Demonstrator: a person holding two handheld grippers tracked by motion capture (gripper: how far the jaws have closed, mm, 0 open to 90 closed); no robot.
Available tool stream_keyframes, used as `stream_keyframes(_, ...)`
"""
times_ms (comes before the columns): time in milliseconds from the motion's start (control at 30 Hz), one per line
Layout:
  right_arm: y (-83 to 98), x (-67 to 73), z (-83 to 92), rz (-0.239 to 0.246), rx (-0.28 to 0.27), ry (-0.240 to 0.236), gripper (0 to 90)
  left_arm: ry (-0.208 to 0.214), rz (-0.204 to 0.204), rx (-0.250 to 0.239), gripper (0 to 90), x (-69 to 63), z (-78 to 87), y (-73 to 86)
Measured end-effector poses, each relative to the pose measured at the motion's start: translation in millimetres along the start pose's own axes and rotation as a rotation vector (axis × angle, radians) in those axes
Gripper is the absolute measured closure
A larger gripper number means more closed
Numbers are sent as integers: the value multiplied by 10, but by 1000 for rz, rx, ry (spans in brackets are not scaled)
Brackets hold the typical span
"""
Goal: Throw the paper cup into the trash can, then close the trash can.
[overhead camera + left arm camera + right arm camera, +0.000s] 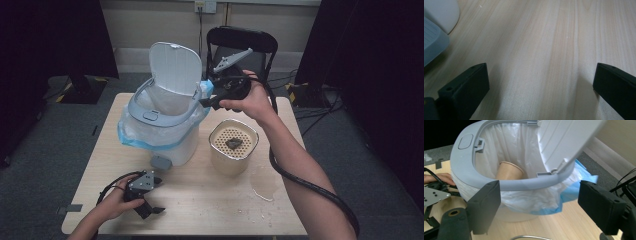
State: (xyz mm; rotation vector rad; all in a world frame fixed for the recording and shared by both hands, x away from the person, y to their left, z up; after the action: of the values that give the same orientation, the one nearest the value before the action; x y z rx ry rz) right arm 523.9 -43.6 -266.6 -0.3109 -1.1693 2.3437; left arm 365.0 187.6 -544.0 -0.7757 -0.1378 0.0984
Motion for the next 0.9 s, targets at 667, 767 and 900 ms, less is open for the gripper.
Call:
stream_keyframes(667,-126,-282,-52,-41,-15,33,178,10,7,-3,0,-9,-4,-1)
stream_keyframes(767,-174,-296,-111,-41,-14,36,184,10,7,-4,0,-9,-4,-1)
stream_keyframes(900,-249,-312,-195,-37,-16,36,198,12,6,-7,0,-9,-6,-2)
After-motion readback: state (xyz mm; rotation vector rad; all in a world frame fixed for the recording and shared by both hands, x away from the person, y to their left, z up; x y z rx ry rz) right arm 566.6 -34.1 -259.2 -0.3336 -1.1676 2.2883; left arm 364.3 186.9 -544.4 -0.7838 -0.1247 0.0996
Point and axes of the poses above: each handheld gripper's, and its own axes: z roughly backward along the jaws, y roughly out of its underside, x roughly to its left, the point moved 6 cm from there along -z, roughly forward along the jaws, and after that the axes turned 8 degrees about -z, right-handed, at the moved point
